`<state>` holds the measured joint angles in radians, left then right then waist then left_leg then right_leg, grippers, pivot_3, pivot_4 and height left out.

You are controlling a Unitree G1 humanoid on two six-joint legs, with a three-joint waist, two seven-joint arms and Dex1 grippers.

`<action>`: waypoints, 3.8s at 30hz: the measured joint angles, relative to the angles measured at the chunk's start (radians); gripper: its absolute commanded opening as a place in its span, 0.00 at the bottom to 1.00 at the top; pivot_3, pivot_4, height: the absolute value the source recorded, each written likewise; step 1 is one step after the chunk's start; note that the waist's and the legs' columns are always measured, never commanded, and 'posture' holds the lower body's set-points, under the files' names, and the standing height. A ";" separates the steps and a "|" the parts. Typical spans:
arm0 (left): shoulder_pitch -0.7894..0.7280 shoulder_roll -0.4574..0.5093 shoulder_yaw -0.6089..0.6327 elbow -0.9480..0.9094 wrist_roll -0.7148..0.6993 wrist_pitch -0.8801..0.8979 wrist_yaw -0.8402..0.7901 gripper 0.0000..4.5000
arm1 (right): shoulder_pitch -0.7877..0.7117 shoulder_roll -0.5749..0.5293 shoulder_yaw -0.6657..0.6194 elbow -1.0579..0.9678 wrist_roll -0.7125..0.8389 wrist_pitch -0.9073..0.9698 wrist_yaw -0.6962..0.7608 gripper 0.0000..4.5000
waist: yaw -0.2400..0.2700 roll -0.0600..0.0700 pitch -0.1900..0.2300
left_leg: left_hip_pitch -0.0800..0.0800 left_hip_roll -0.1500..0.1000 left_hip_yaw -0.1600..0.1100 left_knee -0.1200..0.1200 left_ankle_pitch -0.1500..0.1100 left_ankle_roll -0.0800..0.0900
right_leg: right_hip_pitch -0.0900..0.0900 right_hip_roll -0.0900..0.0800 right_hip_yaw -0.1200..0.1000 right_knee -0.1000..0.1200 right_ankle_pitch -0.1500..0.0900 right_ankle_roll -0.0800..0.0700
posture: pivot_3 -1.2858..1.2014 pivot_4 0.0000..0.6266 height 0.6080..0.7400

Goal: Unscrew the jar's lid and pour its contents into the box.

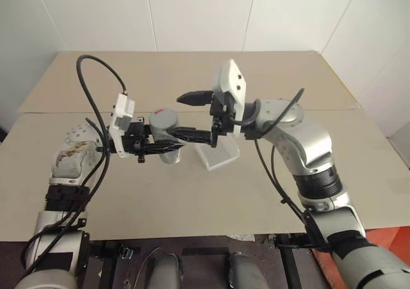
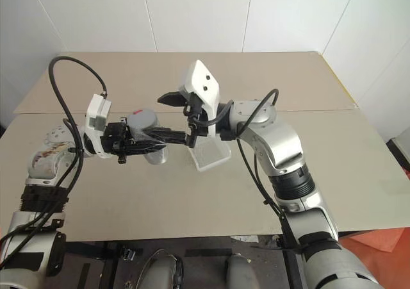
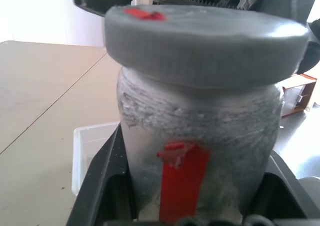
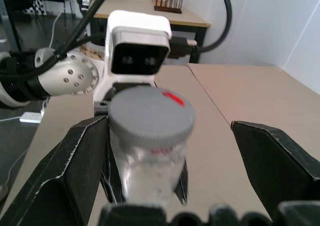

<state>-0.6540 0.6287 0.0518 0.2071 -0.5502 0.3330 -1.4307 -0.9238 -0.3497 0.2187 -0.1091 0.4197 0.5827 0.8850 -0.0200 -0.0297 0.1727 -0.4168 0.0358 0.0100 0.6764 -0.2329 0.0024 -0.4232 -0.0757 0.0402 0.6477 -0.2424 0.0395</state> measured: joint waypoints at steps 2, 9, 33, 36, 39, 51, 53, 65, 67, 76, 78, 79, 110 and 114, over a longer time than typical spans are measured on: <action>0.000 0.003 0.004 0.003 0.000 0.000 0.000 0.43 | 0.000 -0.012 -0.010 0.009 -0.004 -0.008 0.000 0.99 | 0.001 0.000 0.000 | 0.000 0.000 0.000 0.000 0.000 0.000 | 0.000 0.000 0.000 0.000 0.000 0.000 | 0.52 0.24 1.00; 0.000 0.003 0.001 -0.014 -0.001 -0.005 -0.037 0.43 | 0.000 -0.027 -0.044 0.059 -0.034 -0.009 -0.039 0.99 | 0.002 0.000 0.000 | 0.000 0.000 0.000 0.000 0.000 0.000 | 0.000 0.000 0.000 0.000 0.000 0.000 | 0.52 0.24 1.00; -0.045 -0.067 -0.029 0.086 0.048 -0.074 -0.022 0.43 | 0.037 -0.047 -0.048 -0.139 0.073 0.087 -0.007 0.99 | 0.003 0.000 0.000 | 0.000 0.000 0.000 0.000 0.000 0.000 | 0.000 0.000 0.000 0.000 0.000 0.000 | 0.52 0.24 1.00; -0.053 -0.068 -0.030 0.093 0.053 -0.075 -0.023 0.43 | 0.033 -0.015 -0.024 -0.133 0.062 0.100 -0.028 0.99 | 0.003 0.000 0.000 | 0.000 0.000 0.000 0.000 0.000 0.000 | 0.000 0.000 0.000 0.000 0.000 0.000 | 0.52 0.24 1.00; -0.054 -0.069 -0.030 0.098 0.056 -0.076 -0.025 0.43 | 0.022 0.006 -0.004 -0.110 0.044 0.104 -0.051 0.99 | 0.003 0.000 0.000 | 0.000 0.000 0.000 0.000 0.000 0.000 | 0.000 0.000 0.000 0.000 0.000 0.000 | 0.52 0.24 1.00; -0.054 -0.069 -0.030 0.098 0.056 -0.078 -0.033 0.43 | -0.017 0.061 0.005 -0.023 0.025 0.107 -0.079 0.99 | 0.003 0.000 0.000 | 0.000 0.000 0.000 0.000 0.000 0.000 | 0.000 0.000 0.000 0.000 0.000 0.000 | 0.52 0.24 1.00; -0.054 -0.069 -0.030 0.097 0.056 -0.079 -0.032 0.43 | -0.025 0.061 0.005 -0.012 0.025 0.107 -0.077 0.99 | 0.003 0.000 0.000 | 0.000 0.000 0.000 0.000 0.000 0.000 | 0.000 0.000 0.000 0.000 0.000 0.000 | 0.52 0.24 1.00; -0.054 -0.068 -0.030 0.088 0.056 -0.094 -0.032 0.43 | -0.035 0.062 0.008 0.001 0.028 0.127 -0.037 0.99 | 0.003 0.000 0.000 | 0.000 0.000 0.000 0.000 0.000 0.000 | 0.000 0.000 0.000 0.000 0.000 0.000 | 0.52 0.24 1.00; -0.054 -0.068 -0.030 0.088 0.057 -0.095 -0.032 0.43 | -0.035 0.062 0.009 0.001 0.028 0.129 -0.036 0.99 | 0.003 0.000 0.000 | 0.000 0.000 0.000 0.000 0.000 0.000 | 0.000 0.000 0.000 0.000 0.000 0.000 | 0.52 0.24 1.00; -0.054 -0.067 -0.029 0.088 0.059 -0.096 -0.025 0.43 | -0.040 0.067 0.011 0.007 0.028 0.144 -0.029 0.61 | 0.002 0.000 0.000 | 0.000 0.000 0.000 0.000 0.000 0.000 | 0.000 0.000 0.000 0.000 0.000 0.000 | 0.52 0.24 1.00; -0.054 -0.067 -0.029 0.088 0.059 -0.097 -0.024 0.43 | -0.041 0.067 0.011 0.008 0.028 0.144 -0.029 0.61 | 0.002 0.000 0.000 | 0.000 0.000 0.000 0.000 0.000 0.000 | 0.000 0.000 0.000 0.000 0.000 0.000 | 0.52 0.24 1.00; -0.054 -0.067 -0.029 0.088 0.059 -0.097 -0.023 0.43 | -0.041 0.067 0.011 0.008 0.028 0.144 -0.030 0.61 | 0.002 0.000 0.000 | 0.000 0.000 0.000 0.000 0.000 0.000 | 0.000 0.000 0.000 0.000 0.000 0.000 | 0.52 0.24 1.00; -0.013 -0.099 -0.015 0.084 0.153 -0.199 0.237 0.43 | 0.543 -0.157 -0.305 -0.129 -0.045 0.215 -0.396 0.61 | -0.004 0.000 0.000 | -0.001 -0.001 -0.001 0.000 0.000 0.000 | 0.000 0.000 0.001 0.000 0.000 0.000 | 0.52 0.24 1.00; -0.013 -0.120 -0.014 0.084 0.163 -0.205 0.289 0.43 | 0.556 -0.132 -0.273 -0.037 -0.125 0.171 -0.458 0.81 | 0.002 0.000 0.000 | -0.001 -0.002 -0.001 0.001 0.000 0.000 | 0.001 -0.001 0.001 -0.001 0.000 0.000 | 0.52 0.24 1.00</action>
<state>-0.6668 0.5084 0.0374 0.2907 -0.3875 0.1282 -1.1417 -0.3681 -0.4814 -0.0547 -0.1458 0.2946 0.7537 0.4273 -0.0180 -0.0300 0.1725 -0.4178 0.0343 0.0094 0.6770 -0.2329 0.0025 -0.4225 -0.0765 0.0409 0.6468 -0.2424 0.0397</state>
